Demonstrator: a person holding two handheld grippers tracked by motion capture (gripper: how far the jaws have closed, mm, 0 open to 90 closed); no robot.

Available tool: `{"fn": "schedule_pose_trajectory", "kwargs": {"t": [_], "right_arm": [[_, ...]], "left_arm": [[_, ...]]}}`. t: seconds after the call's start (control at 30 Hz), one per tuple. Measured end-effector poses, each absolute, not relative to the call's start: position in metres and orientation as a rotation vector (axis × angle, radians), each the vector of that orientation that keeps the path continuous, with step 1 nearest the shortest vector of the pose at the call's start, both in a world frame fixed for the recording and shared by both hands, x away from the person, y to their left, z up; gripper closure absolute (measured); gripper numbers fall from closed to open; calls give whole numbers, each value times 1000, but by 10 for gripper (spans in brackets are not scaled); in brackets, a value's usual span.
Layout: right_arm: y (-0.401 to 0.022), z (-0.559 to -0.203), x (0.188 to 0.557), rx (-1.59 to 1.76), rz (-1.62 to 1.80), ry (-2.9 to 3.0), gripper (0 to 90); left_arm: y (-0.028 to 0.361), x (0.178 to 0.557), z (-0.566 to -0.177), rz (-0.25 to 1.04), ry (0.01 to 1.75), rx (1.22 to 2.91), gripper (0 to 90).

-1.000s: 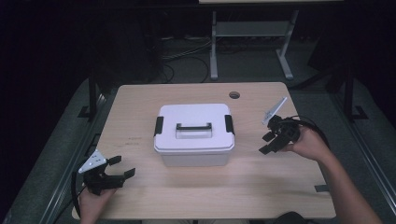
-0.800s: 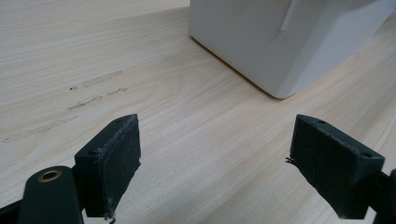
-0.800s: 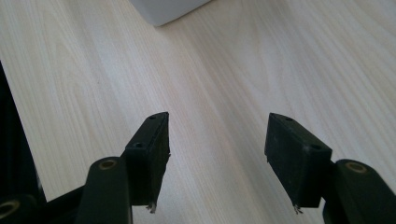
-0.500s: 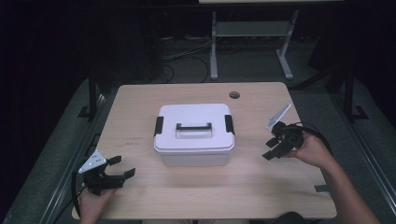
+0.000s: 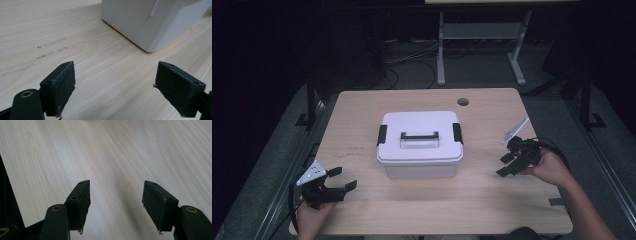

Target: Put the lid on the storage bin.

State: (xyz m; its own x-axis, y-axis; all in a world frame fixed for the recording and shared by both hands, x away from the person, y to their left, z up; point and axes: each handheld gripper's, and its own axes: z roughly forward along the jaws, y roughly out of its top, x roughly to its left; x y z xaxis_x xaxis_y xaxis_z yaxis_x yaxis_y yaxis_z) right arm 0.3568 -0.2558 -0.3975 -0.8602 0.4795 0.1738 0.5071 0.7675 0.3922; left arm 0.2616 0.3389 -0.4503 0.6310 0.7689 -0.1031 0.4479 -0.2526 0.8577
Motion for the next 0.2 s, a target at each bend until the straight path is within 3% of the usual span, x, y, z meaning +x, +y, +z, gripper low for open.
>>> {"fn": "schedule_pose_trajectory", "kwargs": {"t": [0.2], "right_arm": [[-260, -402, 351, -811, -676, -2889, 382]], "left_arm": [[337, 262, -450, 421, 963, 1902, 155]]}}
